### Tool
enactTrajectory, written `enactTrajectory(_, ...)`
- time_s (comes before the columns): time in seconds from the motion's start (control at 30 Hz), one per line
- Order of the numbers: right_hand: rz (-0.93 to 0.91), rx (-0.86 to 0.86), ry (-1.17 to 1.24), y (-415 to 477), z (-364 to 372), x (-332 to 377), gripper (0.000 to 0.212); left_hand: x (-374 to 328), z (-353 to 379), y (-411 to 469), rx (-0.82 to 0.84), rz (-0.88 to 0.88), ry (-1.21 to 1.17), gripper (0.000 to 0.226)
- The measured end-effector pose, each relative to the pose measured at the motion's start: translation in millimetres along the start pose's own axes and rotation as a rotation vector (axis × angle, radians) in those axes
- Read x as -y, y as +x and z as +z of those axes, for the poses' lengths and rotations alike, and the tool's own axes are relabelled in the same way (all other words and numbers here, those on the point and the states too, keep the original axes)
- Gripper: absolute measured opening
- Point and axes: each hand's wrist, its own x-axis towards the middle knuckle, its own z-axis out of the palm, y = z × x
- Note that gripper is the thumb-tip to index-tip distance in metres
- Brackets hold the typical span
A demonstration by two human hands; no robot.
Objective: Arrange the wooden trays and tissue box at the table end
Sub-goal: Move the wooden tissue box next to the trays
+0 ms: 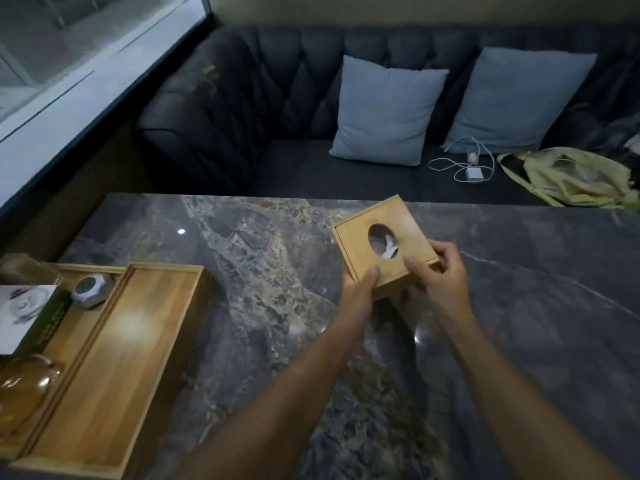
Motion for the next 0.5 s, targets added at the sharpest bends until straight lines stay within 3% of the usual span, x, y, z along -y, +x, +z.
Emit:
enactTrajectory(0.1, -0.098, -0.008, 0.01, -14, 12, 22, 0.034, -22, -6, -22, 0.02, 0.135, -0.005, 0.061)
enactTrajectory(0.2, -0.17, 0.027, 0.05, -32, 33, 44, 0.032, -49, -26, -49, -0.053, 0.156, 0.025, 0.057)
enactTrajectory(0.33, -0.156, 0.144, 0.164, -66, 71, 65, 0.028, -84, -82, -84, -0.26, 0.226, -0.056, 0.048)
enactTrajectory(0.5, -0.113, 0.361, 0.174, -127, 140, 68, 0.024, -112, -162, -135, -0.499, 0.281, -0.196, 0.056)
